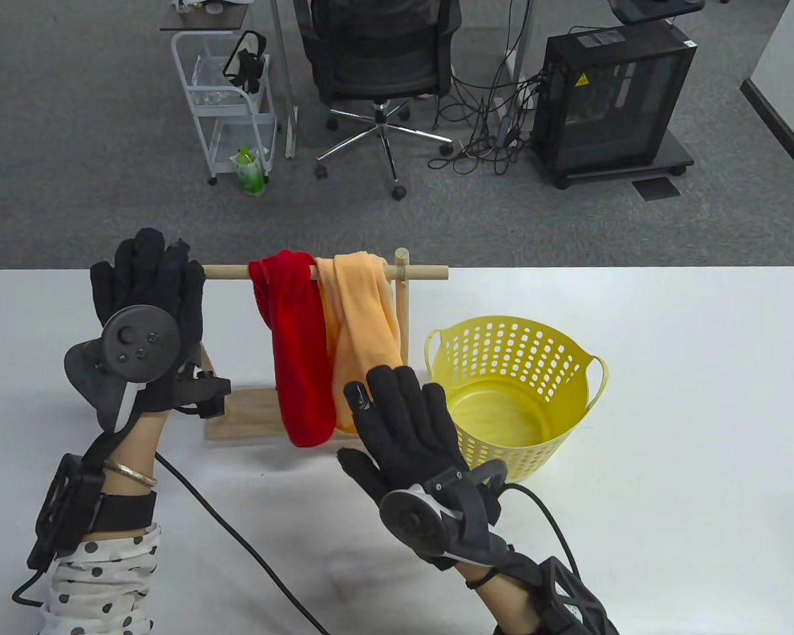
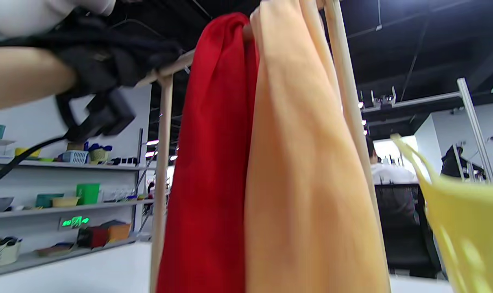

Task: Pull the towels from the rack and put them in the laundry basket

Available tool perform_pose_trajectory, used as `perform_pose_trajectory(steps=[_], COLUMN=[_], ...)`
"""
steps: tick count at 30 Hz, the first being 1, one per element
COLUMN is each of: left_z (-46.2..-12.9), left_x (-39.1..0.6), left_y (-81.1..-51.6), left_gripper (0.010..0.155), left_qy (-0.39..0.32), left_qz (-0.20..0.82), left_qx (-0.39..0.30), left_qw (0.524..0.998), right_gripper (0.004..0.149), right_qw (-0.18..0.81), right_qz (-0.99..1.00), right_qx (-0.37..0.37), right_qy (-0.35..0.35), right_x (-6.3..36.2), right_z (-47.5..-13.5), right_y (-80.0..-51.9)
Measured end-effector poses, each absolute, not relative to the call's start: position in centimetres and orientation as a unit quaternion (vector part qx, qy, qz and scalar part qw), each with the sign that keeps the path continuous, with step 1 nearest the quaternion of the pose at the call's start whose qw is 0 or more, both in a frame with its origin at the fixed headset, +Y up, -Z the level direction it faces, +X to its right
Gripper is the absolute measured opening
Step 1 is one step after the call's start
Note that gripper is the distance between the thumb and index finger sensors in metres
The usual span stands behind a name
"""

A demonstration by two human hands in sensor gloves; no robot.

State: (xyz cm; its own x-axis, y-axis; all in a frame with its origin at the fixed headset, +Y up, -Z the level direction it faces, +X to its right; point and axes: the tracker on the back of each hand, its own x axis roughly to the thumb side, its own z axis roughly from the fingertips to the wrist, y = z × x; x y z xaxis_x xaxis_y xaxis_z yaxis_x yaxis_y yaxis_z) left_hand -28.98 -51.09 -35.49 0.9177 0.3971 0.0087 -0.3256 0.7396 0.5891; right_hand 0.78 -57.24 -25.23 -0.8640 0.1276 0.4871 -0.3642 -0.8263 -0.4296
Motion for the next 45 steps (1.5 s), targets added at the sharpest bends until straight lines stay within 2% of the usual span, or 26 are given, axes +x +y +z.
perform_pose_trajectory(steps=[5, 13, 26, 31, 36, 45], left_z=[-35.4, -35.5, -35.4, -35.4, -35.4, -35.4], left_x=[-29.0, -28.9, -28.8, -28.8, -28.7, -28.7], left_y=[-51.1, -51.2, -51.3, -51.3, -51.4, -51.4], left_gripper=[0.062, 0.062, 0.062, 0.062, 0.062, 0.062], left_qy=[0.058, 0.057, 0.057, 0.057, 0.058, 0.057], left_qz=[0.191, 0.193, 0.191, 0.19, 0.185, 0.187], left_qx=[0.305, 0.307, 0.31, 0.31, 0.311, 0.312], left_qw=[0.931, 0.93, 0.93, 0.93, 0.93, 0.93], right_gripper=[0.073, 0.074, 0.076, 0.07, 0.052, 0.043], right_qw=[0.141, 0.108, 0.062, 0.047, 0.035, 0.032], right_qz=[0.929, 0.936, 0.957, 0.954, 0.951, 0.947], right_qx=[0.194, 0.141, 0.08, 0.071, 0.071, 0.074], right_qy=[-0.283, -0.305, -0.273, -0.288, -0.3, -0.311], right_x=[-0.1, -1.2, -3.1, -3.3, -3.6, -3.2], right_z=[-28.1, -31.6, -34.4, -34.3, -34.2, -33.8], right_y=[-53.2, -49.4, -48.5, -48.2, -47.3, -45.2])
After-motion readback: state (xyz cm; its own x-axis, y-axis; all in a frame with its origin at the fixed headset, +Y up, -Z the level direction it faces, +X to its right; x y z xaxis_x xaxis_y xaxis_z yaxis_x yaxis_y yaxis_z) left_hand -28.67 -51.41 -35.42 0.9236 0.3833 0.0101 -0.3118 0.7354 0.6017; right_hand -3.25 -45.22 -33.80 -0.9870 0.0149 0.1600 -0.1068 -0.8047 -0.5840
